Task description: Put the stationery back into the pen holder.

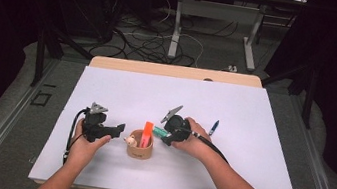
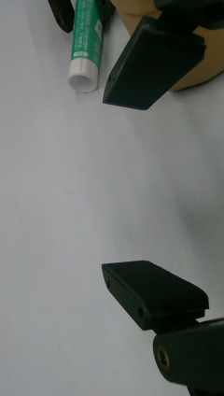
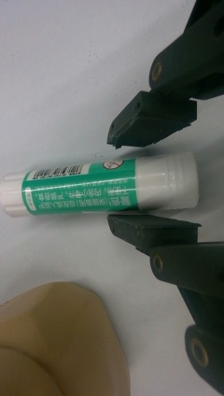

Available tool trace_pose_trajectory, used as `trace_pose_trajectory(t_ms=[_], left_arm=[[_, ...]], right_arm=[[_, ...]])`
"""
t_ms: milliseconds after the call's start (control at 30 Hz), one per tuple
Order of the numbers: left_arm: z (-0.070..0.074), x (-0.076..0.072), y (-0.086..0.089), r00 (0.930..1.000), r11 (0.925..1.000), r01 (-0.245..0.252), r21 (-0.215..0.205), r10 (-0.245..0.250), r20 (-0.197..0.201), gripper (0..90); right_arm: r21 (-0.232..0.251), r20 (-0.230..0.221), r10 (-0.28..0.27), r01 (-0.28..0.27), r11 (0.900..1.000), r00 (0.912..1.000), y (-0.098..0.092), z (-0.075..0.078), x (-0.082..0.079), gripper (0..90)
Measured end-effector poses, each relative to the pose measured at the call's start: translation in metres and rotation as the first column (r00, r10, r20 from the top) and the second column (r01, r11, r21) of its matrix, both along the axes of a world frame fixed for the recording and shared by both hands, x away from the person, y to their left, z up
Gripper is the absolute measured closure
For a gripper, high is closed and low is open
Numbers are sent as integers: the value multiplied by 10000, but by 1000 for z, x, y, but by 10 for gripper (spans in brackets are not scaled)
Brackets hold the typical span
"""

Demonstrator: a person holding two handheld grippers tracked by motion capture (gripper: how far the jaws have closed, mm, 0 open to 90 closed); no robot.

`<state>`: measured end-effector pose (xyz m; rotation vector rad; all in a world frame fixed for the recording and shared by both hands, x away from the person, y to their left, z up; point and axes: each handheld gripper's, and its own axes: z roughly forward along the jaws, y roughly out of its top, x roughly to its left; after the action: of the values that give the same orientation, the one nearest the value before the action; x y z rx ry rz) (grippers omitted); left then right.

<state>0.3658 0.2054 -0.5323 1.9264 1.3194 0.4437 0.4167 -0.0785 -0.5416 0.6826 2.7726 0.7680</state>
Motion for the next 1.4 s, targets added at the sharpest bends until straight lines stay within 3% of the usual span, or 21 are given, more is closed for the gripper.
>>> trace_pose_trajectory(t_ms=[433, 800, 1167, 1400], left_arm=[[-1, 0, 1, 10000, 9999, 22, -117, -21, 13, 160], [-2, 1, 2, 10000, 9999, -24, -107, 24, -39, 160], [-1, 1, 3, 10000, 9999, -3, -107, 3, 23, 160], [0, 1, 3, 10000, 9999, 70, -133, -69, 47, 160]], right_arm=[[140, -344, 173, -169, 9998, 9993, -1, 0, 2, 631], [126, -421, 220, -215, 9997, 9989, -1, 1, 1, 650], [10, -297, 191, -191, 9998, 9994, -1, 3, -3, 652], [-165, 395, 460, -454, 9988, 9982, -7, 13, -11, 653]])
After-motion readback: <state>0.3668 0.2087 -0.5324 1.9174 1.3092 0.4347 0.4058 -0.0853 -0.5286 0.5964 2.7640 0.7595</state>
